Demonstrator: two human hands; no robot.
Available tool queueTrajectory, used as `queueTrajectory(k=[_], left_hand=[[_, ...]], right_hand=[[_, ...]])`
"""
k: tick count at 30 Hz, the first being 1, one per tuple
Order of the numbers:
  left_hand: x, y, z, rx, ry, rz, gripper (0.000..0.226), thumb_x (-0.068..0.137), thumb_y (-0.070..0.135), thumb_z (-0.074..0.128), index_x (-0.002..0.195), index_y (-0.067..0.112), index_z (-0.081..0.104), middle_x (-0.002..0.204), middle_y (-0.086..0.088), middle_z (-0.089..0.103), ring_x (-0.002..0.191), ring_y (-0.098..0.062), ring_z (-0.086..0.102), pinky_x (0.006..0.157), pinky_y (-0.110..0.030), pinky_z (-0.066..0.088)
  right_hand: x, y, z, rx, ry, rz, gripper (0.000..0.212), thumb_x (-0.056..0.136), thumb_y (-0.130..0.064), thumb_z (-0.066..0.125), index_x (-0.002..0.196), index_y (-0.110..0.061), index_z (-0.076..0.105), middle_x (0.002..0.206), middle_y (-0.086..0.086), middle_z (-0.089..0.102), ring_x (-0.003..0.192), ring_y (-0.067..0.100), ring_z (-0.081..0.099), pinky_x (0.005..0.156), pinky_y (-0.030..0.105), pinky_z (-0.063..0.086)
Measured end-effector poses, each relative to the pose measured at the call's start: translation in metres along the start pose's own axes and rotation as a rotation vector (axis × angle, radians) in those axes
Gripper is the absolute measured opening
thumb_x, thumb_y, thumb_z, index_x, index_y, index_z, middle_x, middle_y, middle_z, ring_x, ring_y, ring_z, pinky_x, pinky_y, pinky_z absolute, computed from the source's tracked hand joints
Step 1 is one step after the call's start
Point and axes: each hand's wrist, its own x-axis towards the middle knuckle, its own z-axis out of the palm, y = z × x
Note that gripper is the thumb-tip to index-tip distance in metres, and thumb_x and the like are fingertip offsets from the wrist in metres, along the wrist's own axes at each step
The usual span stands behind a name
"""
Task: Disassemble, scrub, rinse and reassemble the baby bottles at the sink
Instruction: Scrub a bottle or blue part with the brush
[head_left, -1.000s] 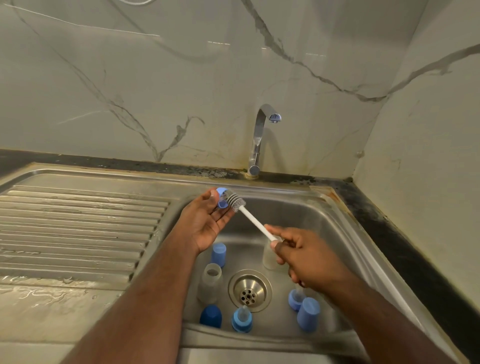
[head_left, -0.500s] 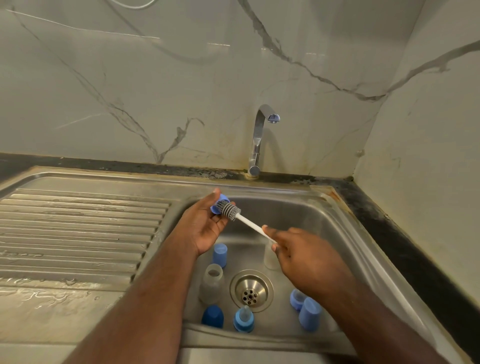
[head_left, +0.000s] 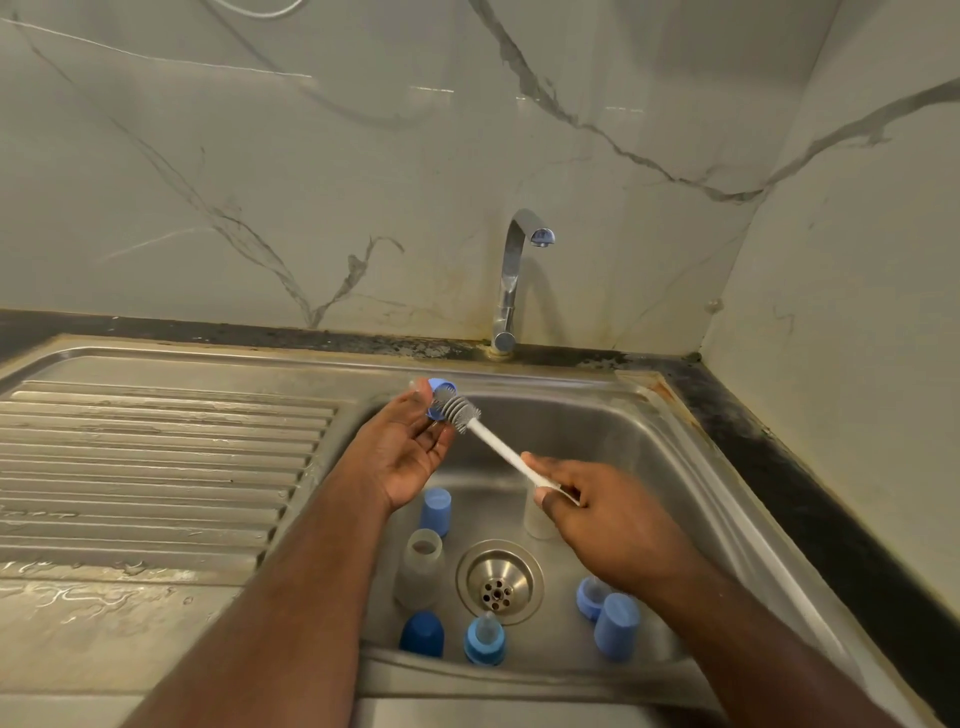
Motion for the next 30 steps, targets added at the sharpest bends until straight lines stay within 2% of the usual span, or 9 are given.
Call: queueTrajectory(k=[2,6,11,16,19,22,25,27,30], left_hand=[[-0.0003,-0.0003,-0.0004,0.005,-0.015,-0.008,0.040,0.087,0.027,0.073,0.117,0.003,0.065,0.104,-0.016,0.076,0.088,-0.023,0.075,0.075,-0.032,0.062],[0.0016,-0.0023,0.0002,0.058,0.003,-0.038,0.047,0.085,0.032,0.075,0.121,0.003,0.066,0.108,-0.016,0.074,0.094,-0.024,0.072,0.081,-0.034,0.059],[0.0033,-0.0003,-0.0026,0.045,0.010,-0.031,0.046,0.083,0.028,0.075,0.120,0.002,0.065,0.102,-0.015,0.072,0.092,-0.024,0.071,0.083,-0.034,0.058],[0.0014,-0.0020,0.0002,0.085,0.017,-0.029,0.027,0.097,0.019,0.065,0.119,0.003,0.064,0.106,-0.015,0.072,0.095,-0.023,0.070,0.082,-0.033,0.058],[0.0021,0.0004,-0.0018,0.065,0.020,-0.012,0.026,0.098,0.019,0.063,0.119,0.004,0.063,0.110,-0.015,0.070,0.097,-0.024,0.070,0.079,-0.031,0.061],[0.0028,0.0012,-0.0024,0.040,0.007,-0.001,0.023,0.099,0.018,0.062,0.117,0.004,0.063,0.109,-0.015,0.071,0.095,-0.024,0.073,0.078,-0.033,0.062],[0.0004,-0.0001,0.0014,0.036,-0.018,-0.010,0.016,0.101,0.016,0.059,0.111,0.004,0.063,0.098,-0.014,0.074,0.080,-0.021,0.076,0.064,-0.031,0.062],[-0.0013,-0.0006,0.0031,0.033,-0.039,-0.010,0.016,0.101,0.014,0.058,0.113,0.004,0.063,0.097,-0.015,0.076,0.081,-0.022,0.077,0.064,-0.031,0.062],[-0.0020,0.0007,0.0010,0.034,-0.074,-0.002,0.022,0.102,0.012,0.055,0.122,0.003,0.060,0.108,-0.018,0.073,0.094,-0.026,0.075,0.075,-0.036,0.062]], right_hand=[[0.0010,-0.0004,-0.0011,-0.085,0.065,-0.018,0.043,0.104,-0.033,0.046,0.147,-0.041,0.045,0.109,-0.010,0.068,0.073,-0.002,0.055,0.070,0.011,0.042],[0.0018,-0.0016,0.0065,-0.318,0.045,-0.048,0.047,0.105,-0.037,0.038,0.151,-0.040,0.036,0.107,-0.006,0.061,0.094,0.012,0.059,0.086,0.032,0.050],[0.0000,-0.0013,0.0028,-0.143,-0.007,-0.037,0.045,0.104,-0.034,0.044,0.148,-0.042,0.042,0.106,-0.011,0.064,0.080,0.001,0.053,0.076,0.016,0.042],[0.0004,-0.0049,0.0035,-0.321,0.024,-0.041,0.046,0.105,-0.035,0.039,0.151,-0.038,0.037,0.116,-0.004,0.063,0.100,0.012,0.059,0.088,0.027,0.048],[0.0001,-0.0050,0.0055,-0.177,-0.043,-0.012,0.044,0.104,-0.034,0.045,0.148,-0.042,0.043,0.099,-0.015,0.065,0.080,-0.005,0.058,0.067,0.008,0.041],[-0.0012,-0.0029,-0.0008,0.068,-0.049,0.046,0.041,0.102,-0.031,0.053,0.141,-0.043,0.052,0.076,-0.023,0.060,0.060,-0.011,0.055,0.057,0.008,0.039],[-0.0006,-0.0041,0.0002,-0.078,0.011,0.023,0.043,0.103,-0.033,0.048,0.145,-0.041,0.047,0.121,-0.015,0.068,0.096,0.002,0.064,0.083,0.015,0.047],[0.0003,-0.0055,0.0036,-0.218,0.015,-0.001,0.046,0.104,-0.033,0.044,0.150,-0.038,0.041,0.132,-0.008,0.064,0.110,0.011,0.061,0.095,0.024,0.046],[0.0021,-0.0052,0.0035,-0.138,-0.030,-0.001,0.045,0.103,-0.033,0.048,0.148,-0.039,0.044,0.130,-0.013,0.065,0.100,0.003,0.062,0.080,0.012,0.044]])
